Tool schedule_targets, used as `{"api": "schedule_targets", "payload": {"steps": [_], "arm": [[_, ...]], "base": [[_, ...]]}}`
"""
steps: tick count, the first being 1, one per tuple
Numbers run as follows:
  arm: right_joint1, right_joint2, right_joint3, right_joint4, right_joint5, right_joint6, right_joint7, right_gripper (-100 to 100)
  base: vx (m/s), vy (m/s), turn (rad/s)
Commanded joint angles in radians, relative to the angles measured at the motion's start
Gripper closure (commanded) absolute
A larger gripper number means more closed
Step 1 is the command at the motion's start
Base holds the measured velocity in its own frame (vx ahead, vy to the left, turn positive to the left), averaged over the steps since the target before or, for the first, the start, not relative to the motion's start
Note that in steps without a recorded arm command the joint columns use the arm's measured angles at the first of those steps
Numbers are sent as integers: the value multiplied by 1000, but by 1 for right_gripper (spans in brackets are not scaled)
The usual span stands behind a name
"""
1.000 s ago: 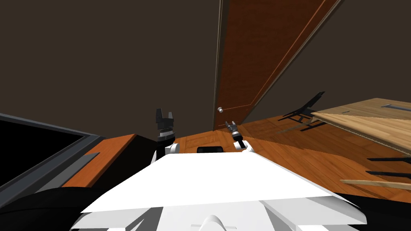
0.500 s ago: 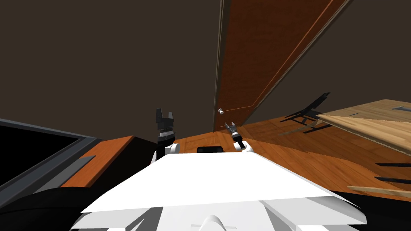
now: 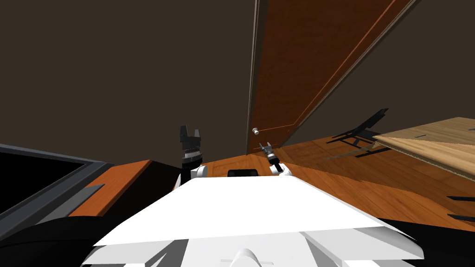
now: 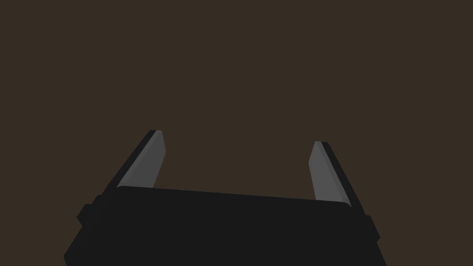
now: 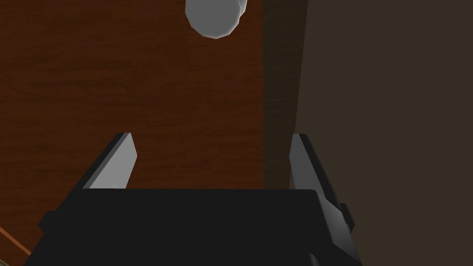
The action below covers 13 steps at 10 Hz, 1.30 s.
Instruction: Pull the door open
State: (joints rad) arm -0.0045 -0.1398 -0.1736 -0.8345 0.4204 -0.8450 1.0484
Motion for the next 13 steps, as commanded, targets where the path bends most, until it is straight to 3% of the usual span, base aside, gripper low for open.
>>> {"api": "schedule_targets", "payload": {"steps": [1,5,10,13], "arm": [[-10,1,-4,30,5,-11,24,-100],[-34,0,-12,101,20,-30,81,-100],[-27,-22,-42,122,-2,-51,75,-100],[-25,-34,-58,136,-13,-62,74,-100]], "base": [[96,-18,8],[96,-20,12],[139,90,96],[180,-15,68]]}}
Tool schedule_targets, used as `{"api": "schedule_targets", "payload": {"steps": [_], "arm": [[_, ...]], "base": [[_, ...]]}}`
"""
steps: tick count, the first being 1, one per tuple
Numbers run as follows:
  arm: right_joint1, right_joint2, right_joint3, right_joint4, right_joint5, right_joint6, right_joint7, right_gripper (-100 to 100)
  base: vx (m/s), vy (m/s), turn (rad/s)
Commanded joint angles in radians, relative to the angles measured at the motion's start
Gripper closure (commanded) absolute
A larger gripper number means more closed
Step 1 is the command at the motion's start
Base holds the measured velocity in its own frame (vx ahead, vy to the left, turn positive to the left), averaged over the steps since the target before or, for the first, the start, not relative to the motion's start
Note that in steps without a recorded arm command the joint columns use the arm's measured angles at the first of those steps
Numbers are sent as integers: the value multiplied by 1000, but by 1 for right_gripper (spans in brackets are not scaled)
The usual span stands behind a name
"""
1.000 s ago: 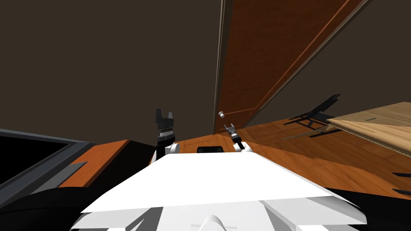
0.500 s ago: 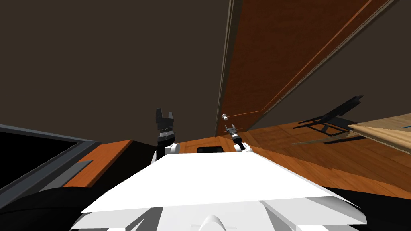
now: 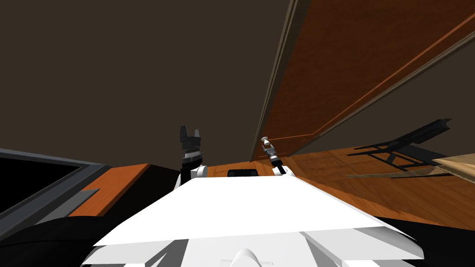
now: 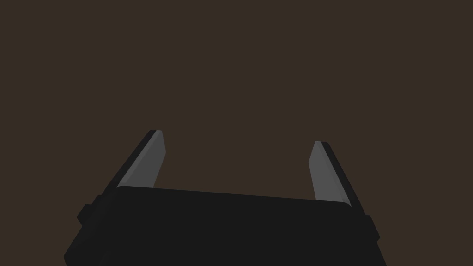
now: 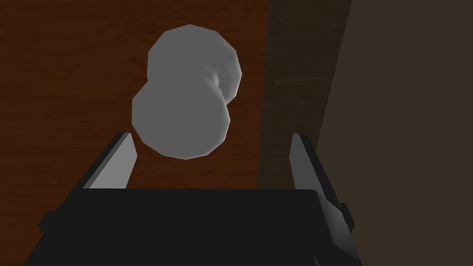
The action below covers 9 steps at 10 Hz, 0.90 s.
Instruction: Pull the door open
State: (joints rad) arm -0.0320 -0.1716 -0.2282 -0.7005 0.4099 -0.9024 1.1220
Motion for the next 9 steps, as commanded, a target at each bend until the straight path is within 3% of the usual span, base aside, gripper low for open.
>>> {"api": "schedule_targets", "payload": {"steps": [1,3,4,9], "arm": [[3,-5,-7,5,-5,-7,0,-100],[3,-7,-9,10,-6,-10,1,-100],[3,-7,-9,10,-6,-10,1,100],[3,-7,-9,10,-6,-10,1,100]], "base": [[219,-37,30],[156,-17,15],[-12,-1,-3],[-16,0,0]]}}
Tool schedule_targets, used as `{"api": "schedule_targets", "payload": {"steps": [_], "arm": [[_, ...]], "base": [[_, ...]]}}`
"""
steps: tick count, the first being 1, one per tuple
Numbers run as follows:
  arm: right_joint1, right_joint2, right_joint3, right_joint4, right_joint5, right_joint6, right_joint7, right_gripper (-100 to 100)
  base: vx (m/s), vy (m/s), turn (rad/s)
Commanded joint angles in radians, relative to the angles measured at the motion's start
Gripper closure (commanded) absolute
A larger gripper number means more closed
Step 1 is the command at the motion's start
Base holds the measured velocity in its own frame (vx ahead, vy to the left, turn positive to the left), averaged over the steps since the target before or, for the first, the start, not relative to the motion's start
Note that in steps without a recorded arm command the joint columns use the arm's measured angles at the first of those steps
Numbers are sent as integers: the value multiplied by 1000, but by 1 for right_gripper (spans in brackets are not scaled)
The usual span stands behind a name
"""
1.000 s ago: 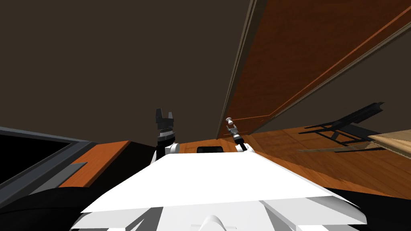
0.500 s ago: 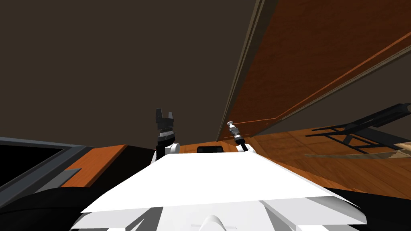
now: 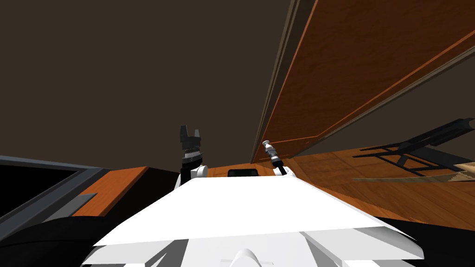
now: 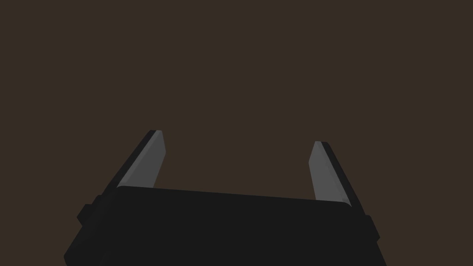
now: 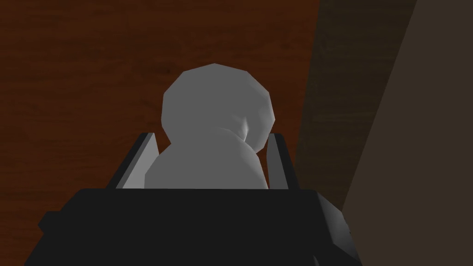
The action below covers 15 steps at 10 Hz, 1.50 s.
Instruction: Pull the door open
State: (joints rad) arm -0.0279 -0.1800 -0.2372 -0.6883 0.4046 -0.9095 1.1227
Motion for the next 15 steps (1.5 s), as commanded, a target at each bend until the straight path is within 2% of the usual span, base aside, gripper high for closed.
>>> {"api": "schedule_targets", "payload": {"steps": [1,3,6,7,12,13,15], "arm": [[0,-1,2,1,-9,1,-44,100],[0,-2,3,1,-16,1,-80,100],[-1,-4,7,3,-37,3,-167,100],[-1,-4,7,3,-37,3,-173,100],[-2,-7,13,5,-73,6,-313,100],[-2,-7,13,5,-73,6,-317,100],[-3,-9,17,6,-93,8,-381,100]], "base": [[-18,-13,61],[-34,-16,49],[-44,-11,58],[-27,-7,28],[-34,-12,62],[-24,-5,35],[-33,-13,69]]}}
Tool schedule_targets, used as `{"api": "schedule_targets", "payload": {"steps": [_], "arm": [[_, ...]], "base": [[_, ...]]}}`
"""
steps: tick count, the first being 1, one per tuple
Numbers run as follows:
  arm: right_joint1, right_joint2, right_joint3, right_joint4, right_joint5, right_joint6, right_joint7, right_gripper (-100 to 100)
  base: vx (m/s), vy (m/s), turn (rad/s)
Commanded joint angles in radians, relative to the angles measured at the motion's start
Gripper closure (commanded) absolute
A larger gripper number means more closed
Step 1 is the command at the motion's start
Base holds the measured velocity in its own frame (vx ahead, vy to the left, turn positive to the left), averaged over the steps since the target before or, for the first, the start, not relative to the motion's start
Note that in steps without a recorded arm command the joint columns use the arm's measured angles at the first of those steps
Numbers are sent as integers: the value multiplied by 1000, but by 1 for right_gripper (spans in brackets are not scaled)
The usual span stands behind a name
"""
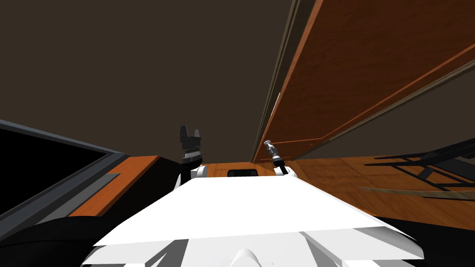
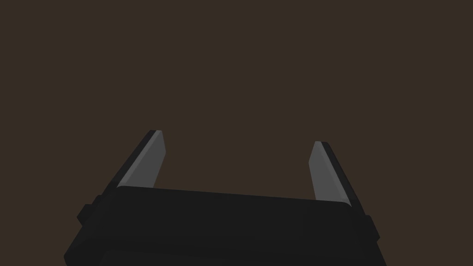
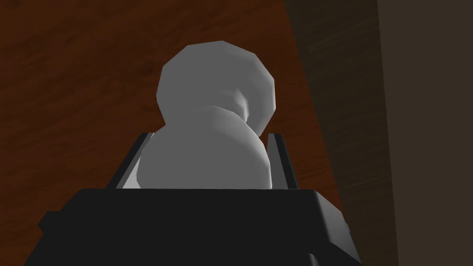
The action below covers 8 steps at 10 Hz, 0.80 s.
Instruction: Pull the door open
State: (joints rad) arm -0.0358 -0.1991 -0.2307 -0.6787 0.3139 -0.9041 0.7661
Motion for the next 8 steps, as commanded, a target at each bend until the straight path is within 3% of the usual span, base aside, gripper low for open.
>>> {"api": "schedule_targets", "payload": {"steps": [1,8], "arm": [[5,10,10,-3,-3,3,-37,100],[4,5,19,0,-53,7,-199,100]], "base": [[-30,-12,46],[-37,-11,64]]}}
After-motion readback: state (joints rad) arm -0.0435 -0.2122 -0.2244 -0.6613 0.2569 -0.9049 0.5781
